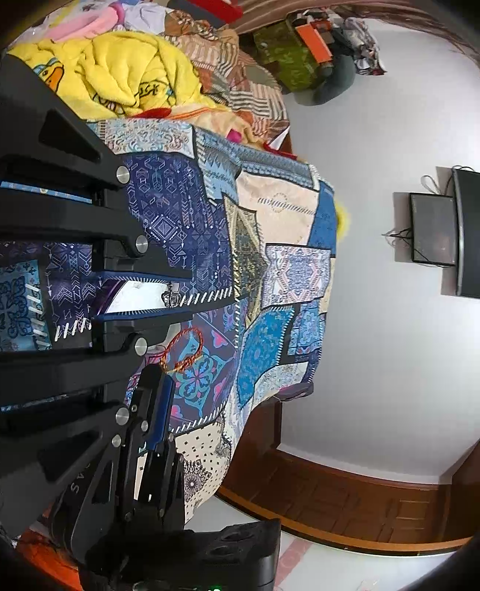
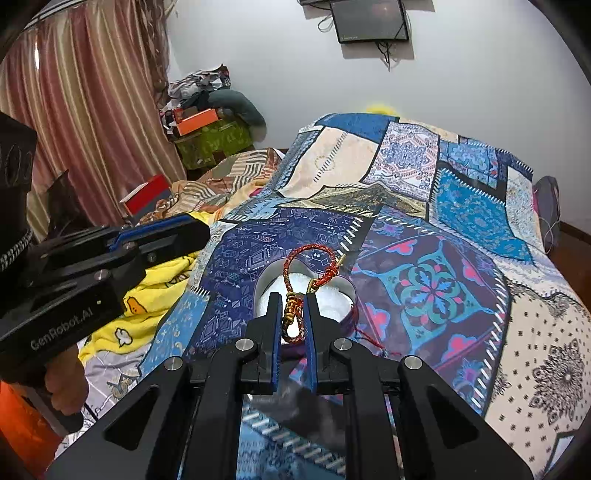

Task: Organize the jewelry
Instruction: 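Carry the bracelet into the heart tin and open the right gripper while the left gripper grasps an earring, then lower the earring into the heart tin and open the left gripper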

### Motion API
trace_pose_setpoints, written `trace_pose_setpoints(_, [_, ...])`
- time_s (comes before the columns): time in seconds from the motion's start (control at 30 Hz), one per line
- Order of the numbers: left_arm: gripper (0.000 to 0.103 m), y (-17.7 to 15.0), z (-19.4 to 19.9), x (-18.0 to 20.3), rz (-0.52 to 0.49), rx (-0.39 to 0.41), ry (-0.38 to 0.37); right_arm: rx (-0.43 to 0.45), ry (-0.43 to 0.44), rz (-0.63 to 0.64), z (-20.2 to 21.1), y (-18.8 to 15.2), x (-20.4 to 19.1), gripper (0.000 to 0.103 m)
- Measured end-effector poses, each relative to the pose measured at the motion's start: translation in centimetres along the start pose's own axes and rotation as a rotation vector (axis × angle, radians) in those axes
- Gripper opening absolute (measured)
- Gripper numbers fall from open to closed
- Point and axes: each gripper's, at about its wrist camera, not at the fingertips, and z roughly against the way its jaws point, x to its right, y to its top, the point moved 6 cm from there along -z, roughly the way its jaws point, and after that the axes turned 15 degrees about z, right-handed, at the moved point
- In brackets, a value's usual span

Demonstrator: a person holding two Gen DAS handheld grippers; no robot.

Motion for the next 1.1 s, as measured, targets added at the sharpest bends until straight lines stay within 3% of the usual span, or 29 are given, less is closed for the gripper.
trace_pose_setpoints(0.63, [0.012,-1.5,-6.9,-1.8,0.091,-0.192,-0.061,-0.125,0.045,0.021,-5.1,-1.0,1.1,0.01])
trace_pose_setpoints(0.93, [0.012,-1.7,-7.4,-1.9,0.084,-0.209,-0.061,-0.142,0.046,0.041,-5.6,-1.2,0.9,0.011])
trace_pose_setpoints(1.1, [0.012,-1.4,-7.0,-2.0,0.061,-0.189,-0.023,-0.142,0.038,0.05,-5.4,-1.1,0.9,0.013])
